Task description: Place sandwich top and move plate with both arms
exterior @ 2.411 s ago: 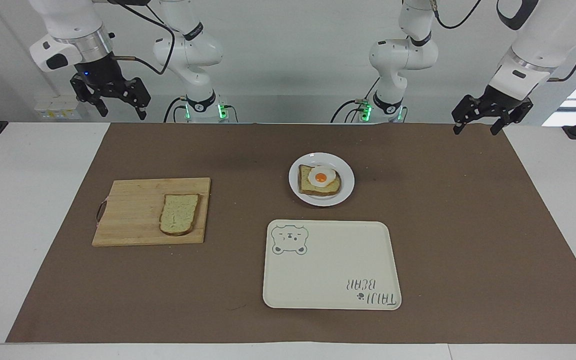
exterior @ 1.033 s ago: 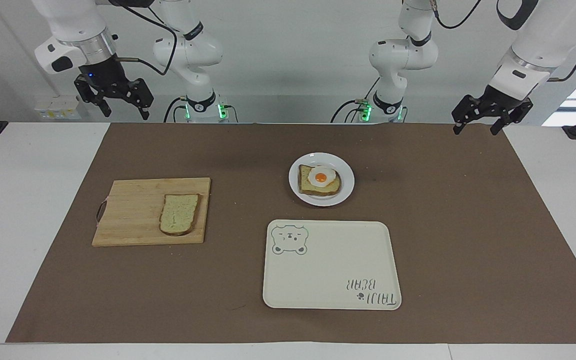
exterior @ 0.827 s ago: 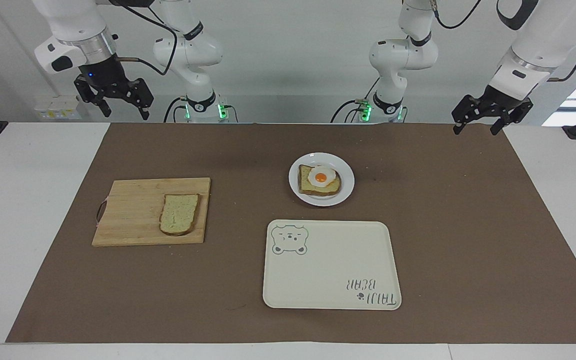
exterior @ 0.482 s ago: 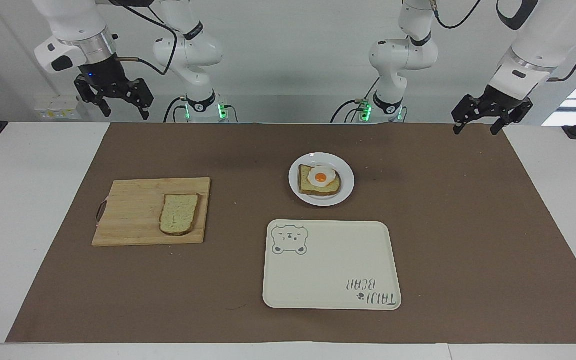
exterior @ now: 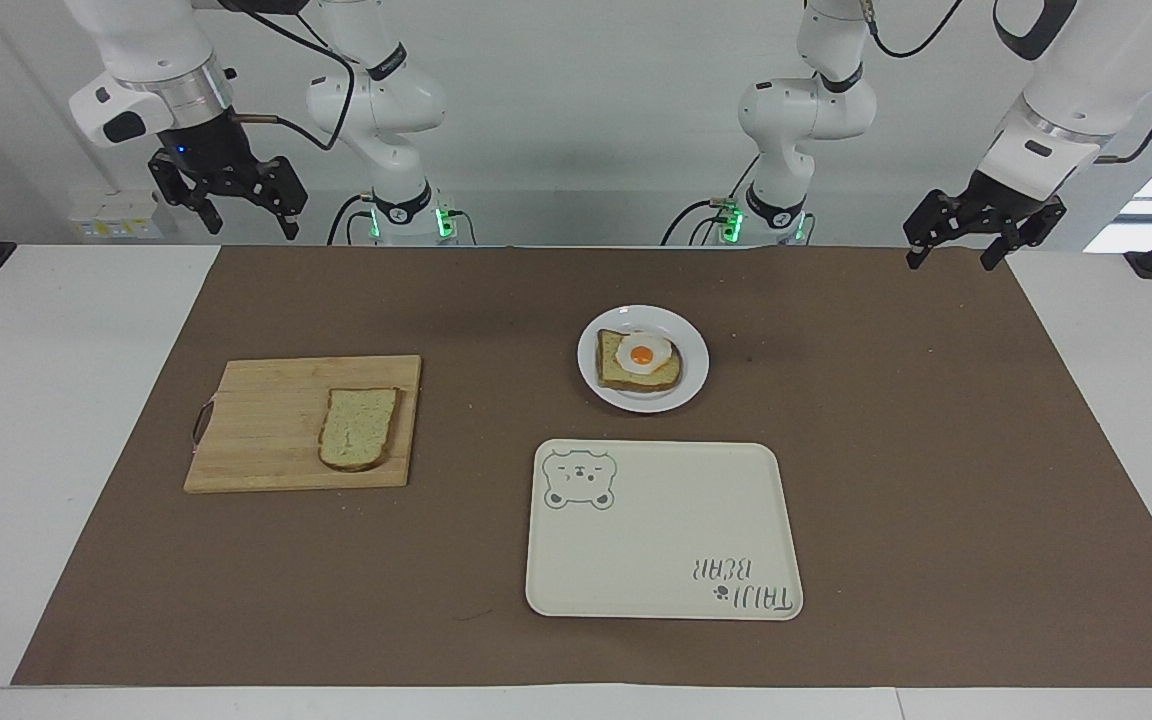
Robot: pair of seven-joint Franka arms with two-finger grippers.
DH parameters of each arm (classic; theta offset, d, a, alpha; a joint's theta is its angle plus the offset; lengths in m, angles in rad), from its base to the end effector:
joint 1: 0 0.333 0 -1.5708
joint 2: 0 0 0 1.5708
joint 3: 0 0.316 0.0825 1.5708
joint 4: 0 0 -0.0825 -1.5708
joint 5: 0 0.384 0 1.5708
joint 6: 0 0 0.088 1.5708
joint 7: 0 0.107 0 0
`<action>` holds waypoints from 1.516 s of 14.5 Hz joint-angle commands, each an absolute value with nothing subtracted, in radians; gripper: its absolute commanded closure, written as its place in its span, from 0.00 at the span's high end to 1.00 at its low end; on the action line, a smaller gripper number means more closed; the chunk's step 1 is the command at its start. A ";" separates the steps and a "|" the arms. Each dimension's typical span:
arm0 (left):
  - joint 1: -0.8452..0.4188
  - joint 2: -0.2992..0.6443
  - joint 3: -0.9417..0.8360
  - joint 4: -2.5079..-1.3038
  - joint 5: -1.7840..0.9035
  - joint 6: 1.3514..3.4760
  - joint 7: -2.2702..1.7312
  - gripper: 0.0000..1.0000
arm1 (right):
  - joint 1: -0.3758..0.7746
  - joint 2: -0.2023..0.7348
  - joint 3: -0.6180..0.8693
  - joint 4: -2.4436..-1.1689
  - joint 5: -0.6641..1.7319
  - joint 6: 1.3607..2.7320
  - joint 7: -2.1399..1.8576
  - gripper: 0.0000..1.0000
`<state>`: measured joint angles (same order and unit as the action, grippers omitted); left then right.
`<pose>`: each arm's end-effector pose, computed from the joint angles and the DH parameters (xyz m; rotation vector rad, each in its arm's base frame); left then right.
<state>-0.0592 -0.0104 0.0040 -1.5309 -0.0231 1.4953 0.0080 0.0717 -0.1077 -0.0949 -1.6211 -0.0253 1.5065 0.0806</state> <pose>0.5429 -0.0326 0.6424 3.1172 -0.1008 -0.0401 0.5138 -0.0177 0.6526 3.1220 -0.1637 -0.0109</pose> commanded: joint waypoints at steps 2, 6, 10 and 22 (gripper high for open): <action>-0.054 -0.006 0.005 -1.516 -0.032 1.476 0.017 1.00 | 0.069 -0.132 -0.094 -1.649 -0.026 1.528 0.054 1.00; -0.055 -0.006 0.005 -1.516 -0.032 1.476 0.017 1.00 | 0.069 -0.132 -0.094 -1.649 -0.026 1.528 0.052 1.00; -0.055 -0.006 0.005 -1.516 -0.032 1.476 0.017 1.00 | 0.069 -0.132 -0.094 -1.651 -0.026 1.531 0.052 1.00; -0.055 -0.006 0.005 -1.516 -0.032 1.476 0.017 1.00 | 0.071 -0.106 -0.094 -1.654 -0.021 1.577 0.051 1.00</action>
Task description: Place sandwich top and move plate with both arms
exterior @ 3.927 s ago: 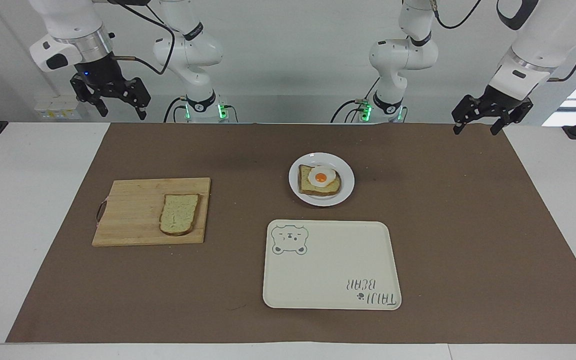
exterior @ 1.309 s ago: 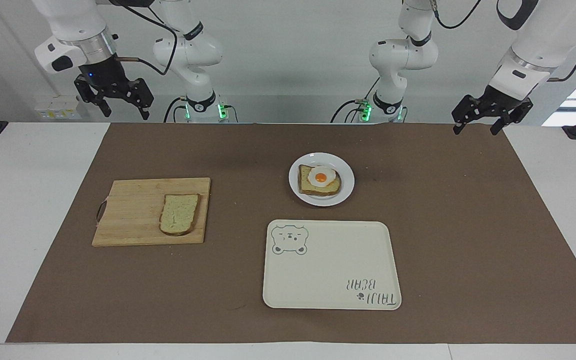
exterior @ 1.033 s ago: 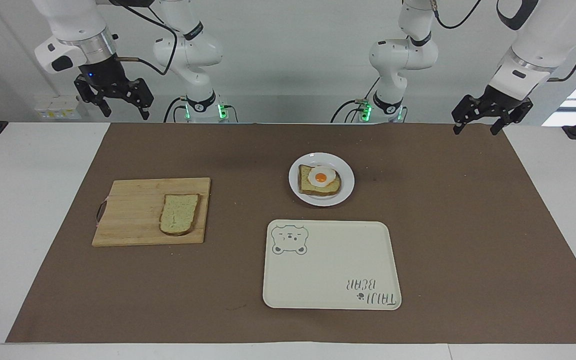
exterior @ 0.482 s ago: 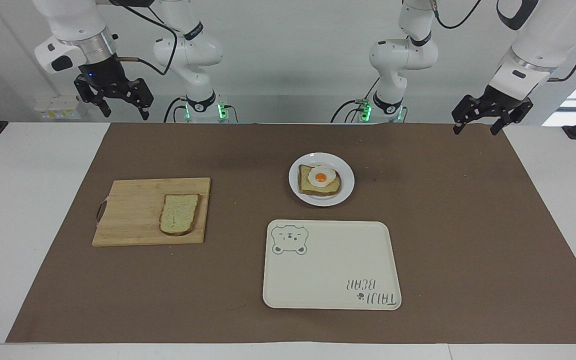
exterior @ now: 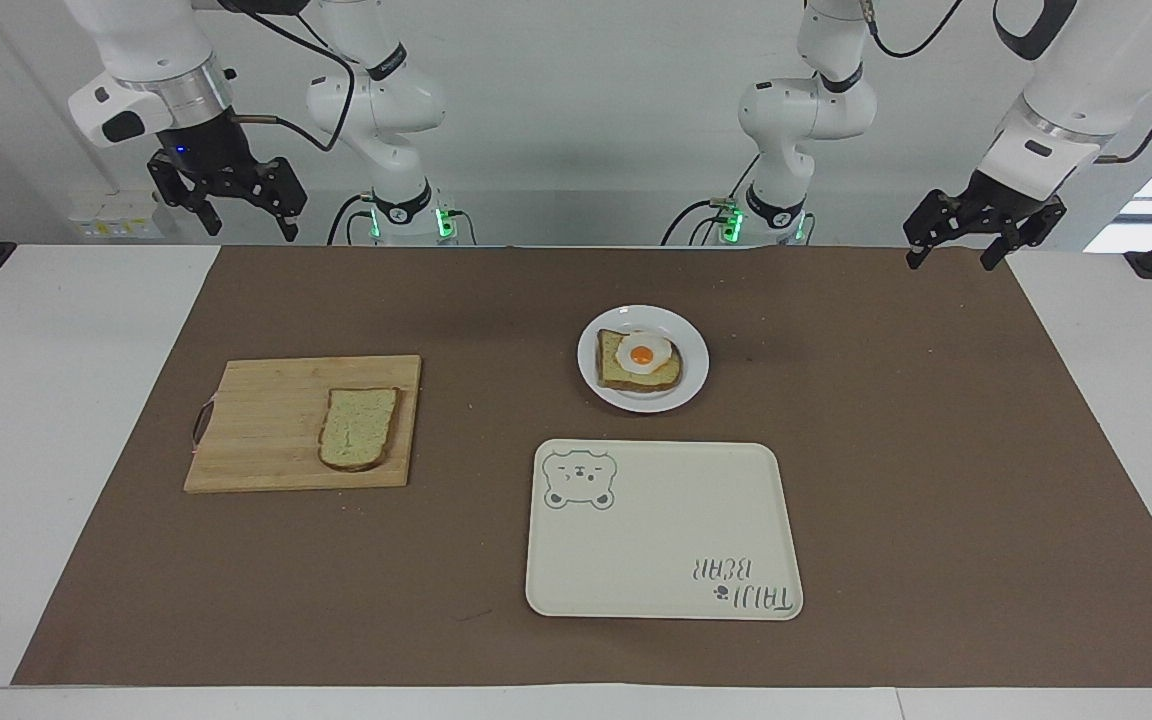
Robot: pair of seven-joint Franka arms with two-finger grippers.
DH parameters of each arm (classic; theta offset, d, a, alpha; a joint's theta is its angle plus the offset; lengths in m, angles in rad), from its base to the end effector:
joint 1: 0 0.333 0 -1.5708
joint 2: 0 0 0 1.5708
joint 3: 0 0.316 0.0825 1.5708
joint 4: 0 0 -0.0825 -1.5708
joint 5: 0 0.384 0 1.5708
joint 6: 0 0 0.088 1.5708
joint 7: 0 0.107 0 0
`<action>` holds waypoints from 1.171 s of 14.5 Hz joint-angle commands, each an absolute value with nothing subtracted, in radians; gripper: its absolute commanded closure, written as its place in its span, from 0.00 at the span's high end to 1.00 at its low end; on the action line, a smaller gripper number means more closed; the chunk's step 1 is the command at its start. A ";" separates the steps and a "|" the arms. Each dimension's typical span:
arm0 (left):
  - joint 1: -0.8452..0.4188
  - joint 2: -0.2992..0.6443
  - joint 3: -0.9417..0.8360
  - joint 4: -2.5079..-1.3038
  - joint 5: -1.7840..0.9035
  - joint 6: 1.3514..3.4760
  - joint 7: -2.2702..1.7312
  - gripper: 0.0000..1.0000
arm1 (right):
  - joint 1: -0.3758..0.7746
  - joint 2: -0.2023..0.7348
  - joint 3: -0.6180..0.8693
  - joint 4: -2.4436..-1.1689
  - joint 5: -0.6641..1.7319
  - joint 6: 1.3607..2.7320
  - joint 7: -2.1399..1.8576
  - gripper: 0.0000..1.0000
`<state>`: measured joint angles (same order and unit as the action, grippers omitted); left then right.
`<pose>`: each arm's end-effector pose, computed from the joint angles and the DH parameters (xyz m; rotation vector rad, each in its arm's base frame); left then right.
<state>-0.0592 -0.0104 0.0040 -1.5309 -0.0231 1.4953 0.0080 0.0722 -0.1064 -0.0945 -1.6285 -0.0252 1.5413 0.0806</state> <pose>0.5429 -0.0326 0.6424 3.1172 -0.1008 -0.0401 0.5179 -0.0172 0.6515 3.1227 -0.1617 0.0300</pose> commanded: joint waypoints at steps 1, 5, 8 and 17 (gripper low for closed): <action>-0.055 -0.006 0.005 -1.516 -0.032 1.474 0.017 1.00 | 0.071 -0.095 -0.092 -1.658 -0.020 1.606 0.049 1.00; -0.055 -0.006 0.005 -1.516 -0.032 1.476 0.017 1.00 | 0.068 -0.043 -0.094 -1.677 0.015 1.706 -0.006 1.00; -0.055 -0.006 0.005 -1.516 -0.032 1.476 0.017 1.00 | 0.058 0.011 -0.094 -1.677 0.047 1.779 -0.008 1.00; -0.055 -0.006 0.005 -1.516 -0.032 1.474 0.017 1.00 | 0.026 0.204 -0.094 -1.677 0.159 1.974 -0.126 1.00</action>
